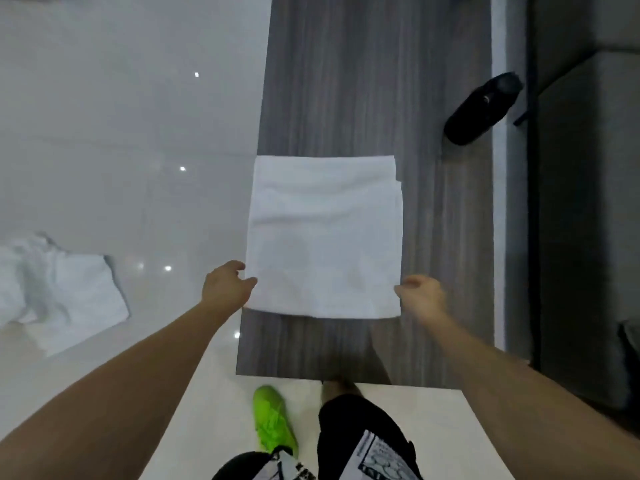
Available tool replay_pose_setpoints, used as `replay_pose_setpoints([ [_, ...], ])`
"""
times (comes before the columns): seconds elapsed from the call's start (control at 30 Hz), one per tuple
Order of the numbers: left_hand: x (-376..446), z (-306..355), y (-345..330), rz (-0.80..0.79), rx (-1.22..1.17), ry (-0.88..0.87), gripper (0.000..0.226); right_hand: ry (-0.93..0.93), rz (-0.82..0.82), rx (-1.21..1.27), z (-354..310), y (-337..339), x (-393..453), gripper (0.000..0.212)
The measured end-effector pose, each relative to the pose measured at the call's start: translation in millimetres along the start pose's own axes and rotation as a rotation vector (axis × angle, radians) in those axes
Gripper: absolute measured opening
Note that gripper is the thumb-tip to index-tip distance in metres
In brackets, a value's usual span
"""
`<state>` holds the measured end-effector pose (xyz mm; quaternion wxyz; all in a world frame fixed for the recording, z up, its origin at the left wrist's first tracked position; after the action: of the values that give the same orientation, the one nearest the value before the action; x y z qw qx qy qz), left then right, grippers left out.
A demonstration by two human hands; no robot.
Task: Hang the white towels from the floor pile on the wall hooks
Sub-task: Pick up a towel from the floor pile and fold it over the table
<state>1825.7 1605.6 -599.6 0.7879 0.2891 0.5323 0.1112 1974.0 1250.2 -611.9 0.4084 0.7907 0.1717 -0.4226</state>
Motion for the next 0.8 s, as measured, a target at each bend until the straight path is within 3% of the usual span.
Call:
replay_pose_setpoints([
  [0.2,18.0,-63.7,-63.8,-0.095,-0.061,0.151,0.073,-0.103,-0.085,0.004,61.5,-54.1,26.9,0.041],
  [0.37,25.0,-81.0,-83.8,-0.098,-0.342,0.206,0.04,-0.168,-0.065,0.24,84.6,-64.9,40.4,0.018],
  [0.47,22.1,-79.8,-84.1,-0.148,-0.467,0.249,0.024,-0.179,-0.047,0.331,87.6,-60.0,27.8,0.027],
  [0.63,-6.4,-60.3,-43.7,-0.077,-0.629,0.202,0.022,-0.127,-0.022,0.531,62.3,-42.0,-17.3,0.022],
  [0.8,-52.8,-25.5,48.5,0.014,-0.718,-0.001,0.015,0.061,0.054,0.607,-7.3,-0.2,-86.5,0.013],
])
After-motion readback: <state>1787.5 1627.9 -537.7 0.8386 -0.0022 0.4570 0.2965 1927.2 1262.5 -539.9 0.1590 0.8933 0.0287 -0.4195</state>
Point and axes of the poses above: each hand's wrist, its own x-axis towards the middle knuckle, its own y-axis out of the back of the hand, z = x × y, the point moved 6 cm from there along x, towards the middle knuckle, and after that the axes turned 6 degrees about -z, right-handed, at the moved point
